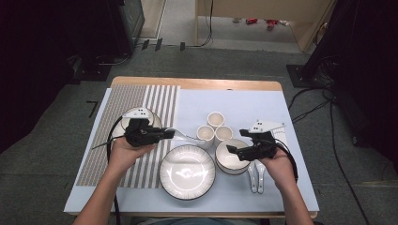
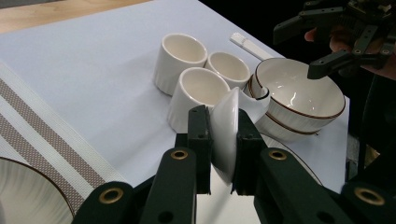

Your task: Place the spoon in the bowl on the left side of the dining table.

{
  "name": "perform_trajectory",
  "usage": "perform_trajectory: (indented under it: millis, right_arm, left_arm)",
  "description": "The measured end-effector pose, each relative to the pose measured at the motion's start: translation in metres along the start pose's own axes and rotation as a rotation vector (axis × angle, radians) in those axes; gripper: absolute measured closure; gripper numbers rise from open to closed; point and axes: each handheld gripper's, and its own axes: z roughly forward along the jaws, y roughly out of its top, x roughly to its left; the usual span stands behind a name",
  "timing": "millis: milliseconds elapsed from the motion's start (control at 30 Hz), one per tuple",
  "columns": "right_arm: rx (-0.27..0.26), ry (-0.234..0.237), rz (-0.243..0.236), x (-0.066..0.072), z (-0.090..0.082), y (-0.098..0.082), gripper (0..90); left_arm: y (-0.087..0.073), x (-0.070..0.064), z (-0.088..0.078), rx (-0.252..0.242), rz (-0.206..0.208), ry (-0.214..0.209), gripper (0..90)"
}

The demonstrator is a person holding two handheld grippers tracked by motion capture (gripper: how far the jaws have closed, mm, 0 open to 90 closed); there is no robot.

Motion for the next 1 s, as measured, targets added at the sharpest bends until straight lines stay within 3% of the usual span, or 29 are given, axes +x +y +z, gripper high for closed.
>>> perform_trajectory:
  millis: [1000]
  right_arm:
    - [0.001, -0.027, 0.039, -0.015, -0.012, -0.009, 19.3]
  left_arm:
    - [-0.002, 0.020, -0.016, -0.024, -0.022, 0.059, 82.6]
